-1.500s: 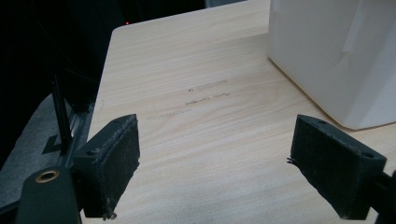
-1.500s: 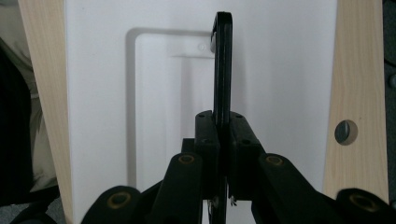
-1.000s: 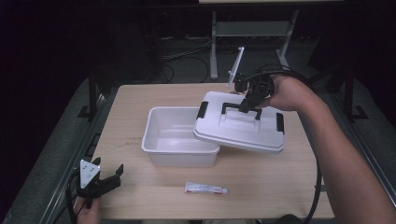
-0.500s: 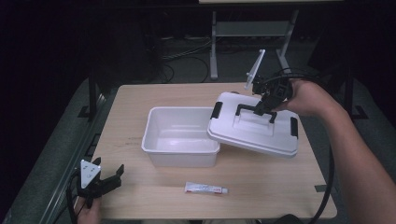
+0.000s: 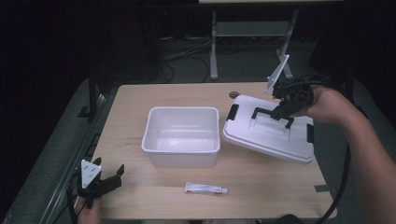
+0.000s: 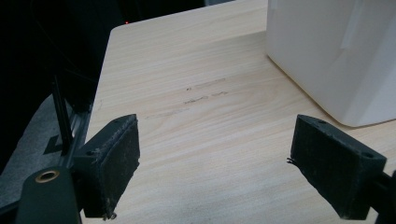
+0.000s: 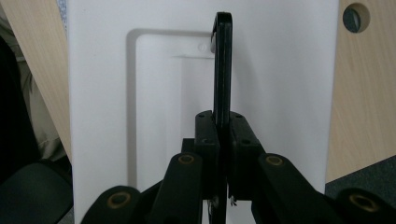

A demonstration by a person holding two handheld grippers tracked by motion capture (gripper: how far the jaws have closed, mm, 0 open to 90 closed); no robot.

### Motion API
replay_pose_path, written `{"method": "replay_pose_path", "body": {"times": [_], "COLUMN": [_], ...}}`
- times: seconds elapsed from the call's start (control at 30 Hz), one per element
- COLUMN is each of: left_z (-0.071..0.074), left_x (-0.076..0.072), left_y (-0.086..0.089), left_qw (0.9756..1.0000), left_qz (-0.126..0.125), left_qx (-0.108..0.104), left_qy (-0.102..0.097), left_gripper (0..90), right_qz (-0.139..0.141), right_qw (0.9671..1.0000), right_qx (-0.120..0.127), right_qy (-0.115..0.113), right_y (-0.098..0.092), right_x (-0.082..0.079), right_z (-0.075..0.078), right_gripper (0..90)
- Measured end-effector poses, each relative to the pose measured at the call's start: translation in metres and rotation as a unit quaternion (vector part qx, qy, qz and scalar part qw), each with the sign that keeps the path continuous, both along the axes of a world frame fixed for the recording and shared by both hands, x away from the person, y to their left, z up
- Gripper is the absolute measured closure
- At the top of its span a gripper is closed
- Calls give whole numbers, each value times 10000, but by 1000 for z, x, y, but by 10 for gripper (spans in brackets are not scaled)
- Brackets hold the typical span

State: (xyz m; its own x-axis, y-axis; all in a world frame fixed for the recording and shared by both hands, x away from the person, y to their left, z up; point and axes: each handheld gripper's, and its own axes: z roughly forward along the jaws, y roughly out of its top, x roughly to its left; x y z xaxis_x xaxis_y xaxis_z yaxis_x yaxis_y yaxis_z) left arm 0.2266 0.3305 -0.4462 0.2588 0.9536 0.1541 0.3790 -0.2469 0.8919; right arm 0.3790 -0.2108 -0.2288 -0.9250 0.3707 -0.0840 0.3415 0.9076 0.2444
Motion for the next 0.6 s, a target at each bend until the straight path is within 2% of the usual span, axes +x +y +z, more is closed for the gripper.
{"method": "replay_pose_path", "body": {"times": [0.17, 0.33, 0.6], "left_z": [0, 0, 0], "left_x": [0, 0, 0], "left_y": [0, -1, -1], "left_qw": [10000, 10000, 10000], "left_qz": [-1, 16, 8], "left_qx": [10, 1, 23], "left_qy": [0, 0, 5], "left_gripper": [151, 150, 150], "right_qz": [-74, -147, -208], "right_qw": [10000, 9997, 9994], "right_qx": [22, 62, 130], "right_qy": [53, 168, 253], "right_y": [-9, -19, -28], "right_x": [-1, -2, -2], "right_z": [-9, -27, -46], "right_gripper": [842, 842, 842]}}
